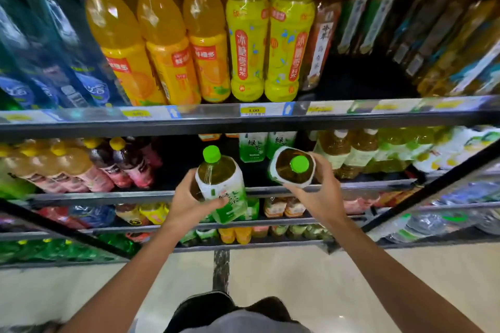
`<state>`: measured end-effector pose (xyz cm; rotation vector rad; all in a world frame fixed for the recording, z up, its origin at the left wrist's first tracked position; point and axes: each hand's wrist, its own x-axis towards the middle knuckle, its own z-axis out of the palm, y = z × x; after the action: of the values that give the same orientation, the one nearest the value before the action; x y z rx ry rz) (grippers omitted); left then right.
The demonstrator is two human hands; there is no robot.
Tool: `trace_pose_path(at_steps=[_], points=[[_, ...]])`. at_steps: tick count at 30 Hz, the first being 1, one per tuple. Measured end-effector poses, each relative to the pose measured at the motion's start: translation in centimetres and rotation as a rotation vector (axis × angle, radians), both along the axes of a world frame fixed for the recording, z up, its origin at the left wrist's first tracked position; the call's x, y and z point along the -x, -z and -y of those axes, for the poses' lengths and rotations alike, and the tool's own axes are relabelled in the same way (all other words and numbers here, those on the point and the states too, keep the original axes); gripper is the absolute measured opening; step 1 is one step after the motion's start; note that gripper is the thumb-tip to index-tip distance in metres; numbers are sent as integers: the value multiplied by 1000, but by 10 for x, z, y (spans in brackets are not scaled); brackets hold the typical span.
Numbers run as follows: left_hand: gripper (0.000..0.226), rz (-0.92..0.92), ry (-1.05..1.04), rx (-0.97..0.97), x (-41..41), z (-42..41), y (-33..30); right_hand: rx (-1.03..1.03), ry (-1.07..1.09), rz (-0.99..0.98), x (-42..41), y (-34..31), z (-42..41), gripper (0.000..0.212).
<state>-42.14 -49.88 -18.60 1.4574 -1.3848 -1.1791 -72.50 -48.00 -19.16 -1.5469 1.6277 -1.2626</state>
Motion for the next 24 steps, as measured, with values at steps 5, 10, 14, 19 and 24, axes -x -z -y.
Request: trace_pose_path(at_steps=[5,10,14,19,24], points=[[80,-43,-55,23,6,-7,5,-53,-119,-15,2,18,35,78],[77,-12,-78,77,4,-9,4,-114,-105,-23,-2,38,56,84],[77,21,-58,94,3,-7,4,-169,-73,-42,5,55,63,86],[77,47,-9,121,6,8,7,-194,-48,-51,14,58,69,81],[81,139,54,176,17,25,11,-188,-24,-144,13,59,78,86]])
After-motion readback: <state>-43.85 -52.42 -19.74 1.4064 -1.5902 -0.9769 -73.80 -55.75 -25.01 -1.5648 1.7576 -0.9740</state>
